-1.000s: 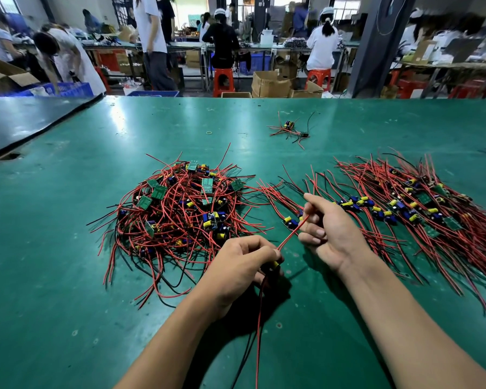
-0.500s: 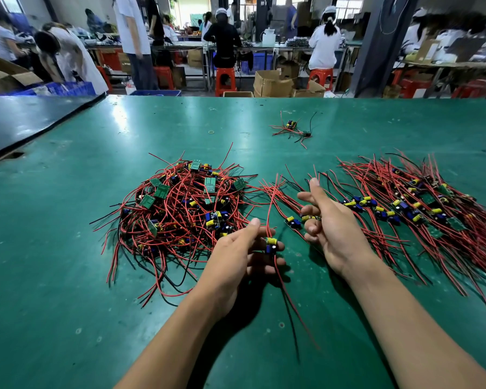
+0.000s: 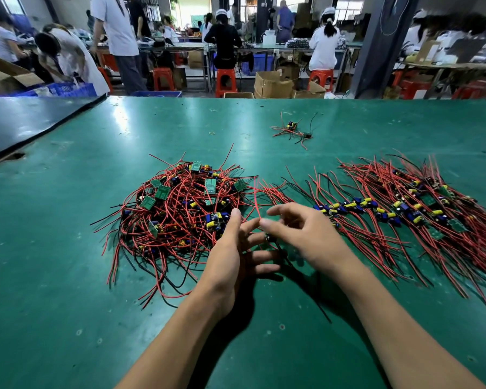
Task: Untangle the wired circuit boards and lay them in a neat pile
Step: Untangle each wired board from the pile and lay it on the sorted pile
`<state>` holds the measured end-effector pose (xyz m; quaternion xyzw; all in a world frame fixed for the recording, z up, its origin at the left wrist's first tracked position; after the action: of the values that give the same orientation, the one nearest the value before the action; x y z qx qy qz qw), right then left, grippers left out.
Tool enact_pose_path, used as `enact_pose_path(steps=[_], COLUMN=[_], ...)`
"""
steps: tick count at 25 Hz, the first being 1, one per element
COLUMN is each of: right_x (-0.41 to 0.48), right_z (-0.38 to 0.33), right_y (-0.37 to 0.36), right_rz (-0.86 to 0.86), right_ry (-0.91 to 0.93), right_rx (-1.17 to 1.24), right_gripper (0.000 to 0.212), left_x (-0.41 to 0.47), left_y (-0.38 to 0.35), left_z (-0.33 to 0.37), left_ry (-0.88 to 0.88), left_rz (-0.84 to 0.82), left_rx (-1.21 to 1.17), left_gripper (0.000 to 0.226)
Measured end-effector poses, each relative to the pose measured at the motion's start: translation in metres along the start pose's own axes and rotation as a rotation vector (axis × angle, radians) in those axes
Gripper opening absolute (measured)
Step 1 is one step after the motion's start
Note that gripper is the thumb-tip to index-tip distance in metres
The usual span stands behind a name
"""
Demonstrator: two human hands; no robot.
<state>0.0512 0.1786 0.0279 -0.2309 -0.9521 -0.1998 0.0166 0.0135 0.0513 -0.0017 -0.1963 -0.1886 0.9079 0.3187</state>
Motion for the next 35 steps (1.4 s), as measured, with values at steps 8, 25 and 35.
enact_pose_path(steps=[8, 25, 35], right_x=[-0.001, 0.002, 0.001], right_z=[-0.009, 0.014, 0.011], right_y=[0.028, 0.024, 0.024], right_rz=[0.365, 0.363, 0.395], right_ry=[0.171, 0.055, 0.071], right_rx=[-0.244, -0.774, -0.705], right_gripper=[0.016, 0.019, 0.016], left_x=[-0.005, -0.016, -0.015], left_y=[0.001, 0.033, 0.035], left_z=[0.002, 0.025, 0.025], left_ry=[-0.057, -0.424, -0.386], left_rz=[0.051, 0.411, 0.446], left_rx=[0.128, 0.362, 0.361], left_gripper=[0.028, 0.070, 0.039])
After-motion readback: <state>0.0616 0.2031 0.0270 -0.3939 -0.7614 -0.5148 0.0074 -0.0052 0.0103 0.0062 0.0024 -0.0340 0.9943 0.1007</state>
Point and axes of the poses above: each hand's wrist, its own x-axis towards the middle knuckle, its own y-axis out of the back of the hand, z = x × y, the point moved 7 cm from there along x, towards the middle knuckle, and after that the axes turned 1 degree about -y, right-handed, at the moved point
